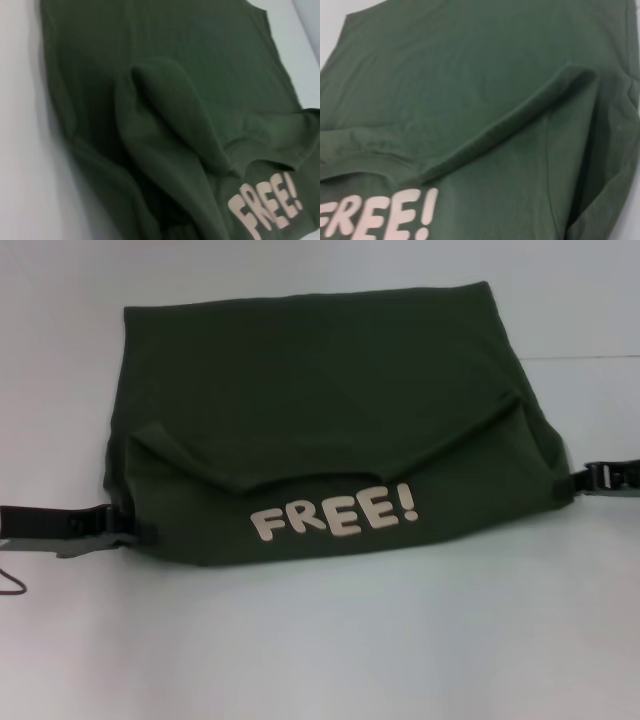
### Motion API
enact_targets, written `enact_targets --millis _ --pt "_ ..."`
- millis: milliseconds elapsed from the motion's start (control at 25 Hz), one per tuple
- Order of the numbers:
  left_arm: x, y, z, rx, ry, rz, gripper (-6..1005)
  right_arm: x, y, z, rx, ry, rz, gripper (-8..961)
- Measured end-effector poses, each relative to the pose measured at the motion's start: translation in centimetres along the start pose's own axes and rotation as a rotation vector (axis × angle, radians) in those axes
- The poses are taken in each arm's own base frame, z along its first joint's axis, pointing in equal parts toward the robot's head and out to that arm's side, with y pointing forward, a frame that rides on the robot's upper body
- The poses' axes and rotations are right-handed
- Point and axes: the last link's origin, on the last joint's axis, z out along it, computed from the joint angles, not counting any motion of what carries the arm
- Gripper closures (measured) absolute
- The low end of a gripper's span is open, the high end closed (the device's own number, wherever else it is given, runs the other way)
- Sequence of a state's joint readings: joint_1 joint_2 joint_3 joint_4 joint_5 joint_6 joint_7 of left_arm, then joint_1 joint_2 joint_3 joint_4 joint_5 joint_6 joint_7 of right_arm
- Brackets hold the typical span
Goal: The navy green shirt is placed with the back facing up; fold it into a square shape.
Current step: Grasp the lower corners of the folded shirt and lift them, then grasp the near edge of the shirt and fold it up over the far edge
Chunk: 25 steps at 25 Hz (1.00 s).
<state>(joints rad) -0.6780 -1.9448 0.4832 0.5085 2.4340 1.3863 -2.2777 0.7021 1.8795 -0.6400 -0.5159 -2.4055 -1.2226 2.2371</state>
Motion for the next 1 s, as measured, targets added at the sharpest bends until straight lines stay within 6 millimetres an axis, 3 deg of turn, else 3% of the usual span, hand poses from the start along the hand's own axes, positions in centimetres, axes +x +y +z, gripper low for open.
enact_targets --millis 680,800,1000 --pt "-2.7 1.6 -5.8 -0.146 -0.27 -0.003 973 7.7 -1.1 -6.9 -0.262 -0.022 0.124 910" --pt "-1.9 1.7 -6.0 -0.145 -0.249 -0.001 973 7.3 -1.5 -7.7 -0.276 -0.081 0.141 908" --pt "1.9 2.5 -6.7 -0.157 -0.083 -0.01 973 3.0 -1.3 -7.8 -0.253 -0.205 0.102 903"
